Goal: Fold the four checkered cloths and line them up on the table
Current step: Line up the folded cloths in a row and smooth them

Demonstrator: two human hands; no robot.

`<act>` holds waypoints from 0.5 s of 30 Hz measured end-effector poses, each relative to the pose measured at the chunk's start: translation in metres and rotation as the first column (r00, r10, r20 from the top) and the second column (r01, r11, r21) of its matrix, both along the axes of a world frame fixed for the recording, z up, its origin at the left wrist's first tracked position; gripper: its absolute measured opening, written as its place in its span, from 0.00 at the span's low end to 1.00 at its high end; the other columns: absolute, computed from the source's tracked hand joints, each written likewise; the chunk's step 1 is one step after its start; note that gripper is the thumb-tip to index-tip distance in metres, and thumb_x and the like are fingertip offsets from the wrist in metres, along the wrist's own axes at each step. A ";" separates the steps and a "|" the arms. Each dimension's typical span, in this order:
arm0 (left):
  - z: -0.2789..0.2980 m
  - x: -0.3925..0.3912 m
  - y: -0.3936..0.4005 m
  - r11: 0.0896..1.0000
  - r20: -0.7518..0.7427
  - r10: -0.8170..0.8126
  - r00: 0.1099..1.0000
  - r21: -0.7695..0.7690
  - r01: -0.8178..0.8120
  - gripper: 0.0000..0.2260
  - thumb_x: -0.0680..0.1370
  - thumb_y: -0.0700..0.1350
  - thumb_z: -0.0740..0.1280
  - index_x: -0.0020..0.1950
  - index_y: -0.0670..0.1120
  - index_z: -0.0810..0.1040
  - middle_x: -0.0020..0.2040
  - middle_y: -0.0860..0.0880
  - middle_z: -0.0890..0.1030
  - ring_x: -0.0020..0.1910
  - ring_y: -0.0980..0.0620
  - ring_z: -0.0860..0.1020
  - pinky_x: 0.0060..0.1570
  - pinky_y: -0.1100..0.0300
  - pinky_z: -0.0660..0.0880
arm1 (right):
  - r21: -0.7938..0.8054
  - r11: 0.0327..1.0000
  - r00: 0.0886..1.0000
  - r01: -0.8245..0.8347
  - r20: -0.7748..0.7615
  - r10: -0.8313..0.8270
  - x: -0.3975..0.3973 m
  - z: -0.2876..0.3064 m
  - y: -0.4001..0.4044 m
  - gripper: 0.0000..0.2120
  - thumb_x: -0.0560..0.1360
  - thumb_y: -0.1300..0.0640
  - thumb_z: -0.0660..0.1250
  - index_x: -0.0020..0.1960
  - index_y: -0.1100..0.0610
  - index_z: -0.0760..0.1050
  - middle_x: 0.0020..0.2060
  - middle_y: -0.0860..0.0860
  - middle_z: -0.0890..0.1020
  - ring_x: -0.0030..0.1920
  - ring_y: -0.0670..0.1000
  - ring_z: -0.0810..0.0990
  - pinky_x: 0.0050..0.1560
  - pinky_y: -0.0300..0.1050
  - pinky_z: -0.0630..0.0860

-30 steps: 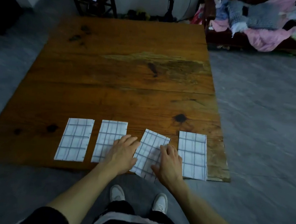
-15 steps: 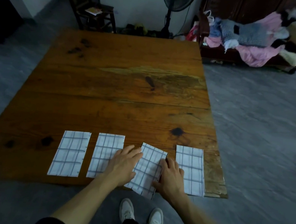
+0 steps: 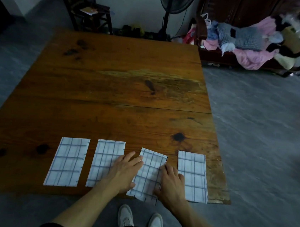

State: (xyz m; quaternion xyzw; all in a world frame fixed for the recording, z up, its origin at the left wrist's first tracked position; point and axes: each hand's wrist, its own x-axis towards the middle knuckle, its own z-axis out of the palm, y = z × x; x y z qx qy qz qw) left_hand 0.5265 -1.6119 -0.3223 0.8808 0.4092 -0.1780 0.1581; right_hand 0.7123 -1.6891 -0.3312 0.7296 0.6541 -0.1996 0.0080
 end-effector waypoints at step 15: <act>0.001 0.001 0.014 0.995 0.036 0.092 0.995 0.030 -0.093 0.37 0.76 0.53 0.70 0.80 0.51 0.54 0.82 0.51 0.50 0.80 0.46 0.46 0.76 0.45 0.48 | -0.047 0.999 1.000 0.010 -0.027 -0.011 0.001 0.001 0.014 0.43 0.66 0.43 0.75 0.74 0.51 0.59 0.74 0.50 0.58 0.74 0.53 0.57 0.72 0.53 0.60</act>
